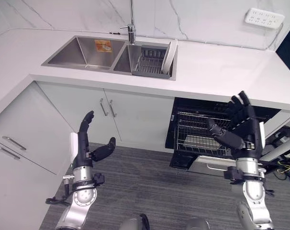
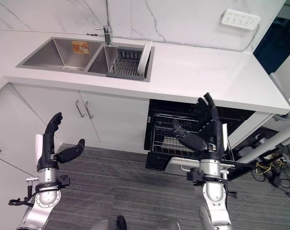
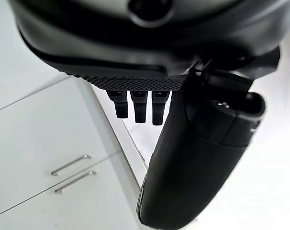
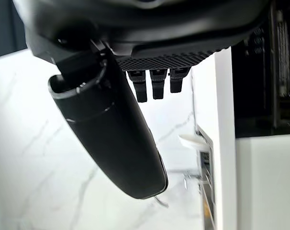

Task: Place the dishes in the dishwasher.

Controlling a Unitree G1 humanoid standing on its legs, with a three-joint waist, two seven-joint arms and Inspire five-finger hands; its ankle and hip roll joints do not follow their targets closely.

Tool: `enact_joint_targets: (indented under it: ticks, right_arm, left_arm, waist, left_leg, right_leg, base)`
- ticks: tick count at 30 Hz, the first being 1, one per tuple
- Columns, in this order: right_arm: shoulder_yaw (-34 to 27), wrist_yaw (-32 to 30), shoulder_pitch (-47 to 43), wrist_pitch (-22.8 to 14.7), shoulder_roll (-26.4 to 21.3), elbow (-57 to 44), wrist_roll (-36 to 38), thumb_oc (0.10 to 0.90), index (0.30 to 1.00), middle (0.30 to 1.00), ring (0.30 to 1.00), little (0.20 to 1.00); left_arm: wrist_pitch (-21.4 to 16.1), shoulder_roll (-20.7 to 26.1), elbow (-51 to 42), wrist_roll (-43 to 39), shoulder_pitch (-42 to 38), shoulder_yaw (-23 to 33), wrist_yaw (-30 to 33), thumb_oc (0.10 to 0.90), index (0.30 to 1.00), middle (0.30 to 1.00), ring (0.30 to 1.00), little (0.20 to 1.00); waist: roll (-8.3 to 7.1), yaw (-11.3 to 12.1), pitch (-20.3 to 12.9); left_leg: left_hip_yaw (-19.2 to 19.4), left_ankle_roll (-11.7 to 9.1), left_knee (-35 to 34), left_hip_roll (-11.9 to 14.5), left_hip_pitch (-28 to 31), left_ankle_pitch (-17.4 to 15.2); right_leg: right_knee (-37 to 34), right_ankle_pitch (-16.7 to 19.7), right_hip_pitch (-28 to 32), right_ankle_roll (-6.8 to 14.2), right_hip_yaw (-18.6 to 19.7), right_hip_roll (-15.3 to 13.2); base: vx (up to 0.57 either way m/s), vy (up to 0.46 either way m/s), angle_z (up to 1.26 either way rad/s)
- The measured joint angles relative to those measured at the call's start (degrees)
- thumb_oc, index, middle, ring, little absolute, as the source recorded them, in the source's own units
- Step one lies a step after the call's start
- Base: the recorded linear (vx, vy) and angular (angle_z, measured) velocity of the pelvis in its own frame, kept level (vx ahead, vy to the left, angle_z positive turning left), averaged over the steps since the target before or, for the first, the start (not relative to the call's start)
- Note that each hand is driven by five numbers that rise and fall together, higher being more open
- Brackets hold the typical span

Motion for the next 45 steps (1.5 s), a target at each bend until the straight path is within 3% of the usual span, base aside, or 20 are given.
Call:
enact_joint_targets:
  ticks: [2,4,5,6,7,9,11,13,15,17,21,24,26,27,28,30,34,38,40,45]
  right_arm:
    - [-0.5,0.9,0.1,0.1,-1.1,0.2,0.3,0.8,0.9,0.9,0.9,0.9]
    - [-0.6,2.5,0.2,0.1,-2.8,0.2,1.7,0.8,0.9,0.9,0.9,0.9]
    - [-0.6,3.2,0.2,0.2,-3.5,0.3,2.6,0.8,0.9,0.9,0.9,0.9]
    - [-0.4,4.3,0.3,0.1,-2.5,0.7,3.6,0.8,0.9,0.9,0.9,0.9]
    - [-0.4,5.0,0.1,0.5,-3.6,1.5,4.7,0.8,0.9,0.9,0.9,0.9]
    - [-0.5,5.1,0.2,0.5,-3.7,2.0,4.7,0.8,0.9,0.9,0.9,0.9]
    - [-0.3,5.0,-0.4,0.4,-4.0,2.6,4.7,0.8,0.9,0.9,0.9,0.9]
    - [0.2,5.0,-1.3,-0.4,-3.9,3.1,4.6,0.8,0.9,0.9,0.9,0.9]
    - [0.1,5.0,-1.6,-0.7,-4.3,3.8,4.6,0.8,0.9,0.9,0.9,0.9]
    - [0.6,5.2,-1.3,-0.7,-3.7,4.7,4.5,0.8,0.9,0.9,0.9,0.9]
    - [0.9,5.2,-2.1,-0.7,-3.3,4.6,4.5,0.8,0.9,0.9,0.9,0.9]
    - [2.5,4.4,-3.3,-0.6,-3.3,4.7,4.6,0.8,0.9,0.9,0.9,0.9]
    - [5.1,4.3,-3.8,-0.7,-3.7,4.8,4.5,0.8,0.9,0.9,0.9,0.9]
    - [6.1,4.2,-4.1,-0.9,-4.9,4.4,4.4,0.8,0.9,0.9,0.9,0.9]
    - [6.6,4.2,-4.5,-1.0,-4.9,4.4,4.3,0.8,0.9,0.9,0.9,0.9]
    - [8.2,3.8,-4.8,-0.8,-4.7,4.5,2.9,0.8,0.9,0.9,0.9,0.9]
    - [8.6,3.3,-5.9,0.8,-4.5,5.1,2.3,0.8,0.9,0.9,0.9,0.9]
    - [7.3,3.5,-6.0,0.9,-4.4,5.0,2.2,0.8,0.9,0.9,0.9,0.9]
    - [6.8,3.5,-6.1,1.2,-4.4,4.7,2.1,0.8,0.9,0.9,0.9,0.9]
    - [6.8,5.2,-6.0,1.2,-3.8,4.5,0.6,0.8,0.9,0.9,0.9,0.9]
  left_arm:
    - [0.1,0.0,-3.9,0.0,-0.5,-0.2,-1.7,0.8,0.9,0.9,0.9,0.9]
    - [0.1,-0.2,-4.7,0.1,-0.8,-0.2,-2.3,0.8,0.9,0.9,0.9,0.9]
    - [0.1,-0.4,-4.9,0.1,-0.8,-0.3,-2.6,0.8,0.9,0.9,0.9,0.9]
    - [-0.9,1.4,-4.9,0.0,-0.8,-0.1,-3.6,0.8,0.9,0.9,0.9,0.9]
    - [-1.4,0.1,-5.2,-0.3,-0.3,0.0,-5.2,0.8,0.9,0.9,0.9,0.9]
    - [-1.6,-0.5,-5.3,-0.4,-0.4,-0.4,-6.2,0.8,0.9,0.9,0.9,0.9]
    - [-2.2,0.0,-5.3,-2.1,-1.2,-3.1,-8.3,0.8,0.9,0.9,0.9,0.9]
    - [-3.1,0.0,-5.2,-2.0,-1.5,-3.3,-8.6,0.8,0.9,0.9,0.9,0.9]
    - [-3.3,-1.1,-6.1,-2.0,-0.6,-3.5,-8.7,0.8,0.9,0.9,0.9,0.9]
    - [-3.3,-0.8,-8.0,-2.1,1.2,-2.2,-8.2,0.8,0.9,0.9,0.9,0.9]
    - [-2.5,-0.7,-8.2,-1.8,1.7,-2.0,-7.3,0.8,0.9,0.9,0.9,0.9]
    - [-1.4,-0.7,-7.9,0.7,1.3,-2.5,-6.0,0.8,0.9,0.9,0.9,0.9]
    - [-0.2,-0.6,-7.5,0.7,1.7,-2.6,-6.1,0.8,0.9,0.9,0.9,0.9]
    - [-0.3,-0.7,-7.6,0.7,1.9,-2.6,-6.1,0.8,0.9,0.9,0.9,0.9]
    - [-0.2,-0.3,-7.5,0.7,1.7,-2.6,-6.2,0.8,0.9,0.9,0.9,0.9]
    - [-0.2,1.9,-7.6,0.7,2.8,-2.1,-6.3,0.8,0.9,0.9,0.9,0.9]
    - [-2.2,2.1,-7.7,0.8,3.6,-1.6,-6.3,0.8,0.9,0.9,0.9,0.9]
    - [-5.8,1.8,-8.8,1.0,3.6,-1.5,-6.2,0.8,0.9,0.9,0.9,0.9]
    - [-7.2,1.5,-8.8,2.4,3.0,-0.5,-5.9,0.8,0.9,0.9,0.9,0.9]
    - [-9.0,1.9,-10.0,3.7,-0.4,2.1,-4.4,0.8,0.9,0.9,0.9,0.9]
  waist:
    - [-0.16,-0.1,-0.1]
    - [0.08,-0.3,-0.1]
    - [0.6,-0.7,-0.1]
    - [-2.47,-1.4,0.2]
    - [-1.16,-0.5,0.2]
    - [-0.84,-1.3,0.3]
    - [-0.48,-1.4,0.3]
    - [-1.94,-1.4,0.8]
    - [-1.71,-0.8,1.2]
    - [-1.57,0.6,1.1]
    - [-1.83,1.7,1.2]
    - [-2.66,2.1,1.8]
    - [-0.93,2.0,2.1]
    - [1.77,2.1,2.1]
    - [2.4,2.1,2.5]
    - [1.32,3.5,2.7]
    - [2.33,5.4,5.0]
    - [2.5,4.7,5.1]
    - [1.24,4.1,6.2]
    - [0.43,4.0,6.7]
  left_leg:
    - [0.7,-0.1,-6.0,-4.0,2.5,2.2]
    - [1.5,-0.9,-8.0,-6.3,3.4,2.7]
    - [2.0,-3.1,-8.9,-7.0,3.8,2.1]
    - [4.3,2.7,6.1,-5.8,-0.2,-5.3]
    - [2.3,-1.2,6.2,-4.0,1.0,-8.7]
    - [1.6,-0.1,3.6,-4.6,2.0,-7.2]
    - [1.6,-1.3,-3.1,-5.8,7.7,-3.1]
    - [2.2,-4.8,5.0,-7.2,6.4,-2.7]
    - [2.3,-8.8,19.1,-6.9,1.3,0.9]
    - [-0.1,-6.9,27.6,-4.2,-3.3,-0.6]
    - [-2.7,-6.7,8.9,-3.0,-2.8,-2.0]
    - [-4.8,-6.4,-6.6,-5.1,-3.1,2.2]
    - [-5.0,-7.1,-7.3,-3.7,-3.9,7.3]
    - [-6.1,-8.6,-7.3,-1.8,-3.5,8.0]
    - [-5.2,-5.9,-5.8,-1.4,-3.6,11.0]
    - [-1.4,-4.5,-3.4,-3.0,-3.8,9.6]
    - [-8.1,-7.7,12.7,-3.6,-8.3,6.9]
    - [-15.7,-7.9,3.5,-3.2,-6.7,5.3]
    - [-11.7,-5.2,1.6,-4.0,-4.3,7.3]
    - [-7.1,-2.2,2.0,-5.2,-0.4,4.4]
  right_leg:
    - [-5.5,-2.9,-0.5,-5.2,-2.5,5.6]
    - [-4.2,-3.1,-3.3,-5.8,-2.9,5.7]
    - [-5.2,-2.4,-4.8,-6.8,-3.7,6.1]
    - [-4.4,2.4,-7.6,-6.1,-3.5,0.9]
    - [1.8,-0.7,-10.3,-3.9,-4.3,0.9]
    - [-0.2,-0.7,-9.8,-4.4,-4.1,1.4]
    - [-6.1,0.3,-6.4,-9.0,-1.8,6.3]
    - [-9.2,3.2,-3.1,-13.6,-0.5,6.8]
    - [-7.4,0.7,-1.6,-13.5,0.7,5.0]
    - [-7.8,-0.9,1.5,-14.3,2.2,5.2]
    - [-8.3,-0.6,2.8,-12.9,5.4,5.1]
    - [-9.5,-1.2,4.4,-11.6,8.2,4.0]
    - [-9.1,-2.9,7.0,-10.2,8.9,5.5]
    - [-7.3,-5.4,6.6,-9.7,9.4,7.6]
    - [-3.6,-8.2,5.7,-9.0,10.0,8.0]
    - [1.5,-11.0,2.7,-7.9,10.0,6.3]
    - [-0.9,-11.0,7.1,-8.2,14.8,5.8]
    - [-2.9,-11.3,8.0,-6.1,18.0,5.3]
    - [-3.1,-11.2,8.6,-2.8,17.7,3.3]
    - [-7.9,-9.7,12.9,-1.2,15.1,0.4]
  base:
    - [0.22,-0.031,0.21]
    - [0.12,-0.049,-0.04]
    - [0.22,-0.182,0.09]
    - [0.32,-0.298,-0.28]
    - [0.29,-0.272,-0.12]
    - [0.21,-0.189,0.03]
    - [0.16,-0.196,0.06]
    - [0.12,-0.161,0.1]
    - [0.13,-0.116,-0.07]
    - [0.17,-0.056,-0.36]
    - [0.11,0.008,-0.43]
    - [0.14,0.034,-0.41]
    - [0.15,0.037,-0.5]
    - [0.14,0.041,-0.49]
    - [0.3,0.091,-0.76]
    - [0.32,0.105,-0.64]
    - [0.22,0.099,-0.56]
    - [0.19,0.143,-0.36]
    - [0.18,0.158,-0.58]
    - [0.17,0.088,-0.41]
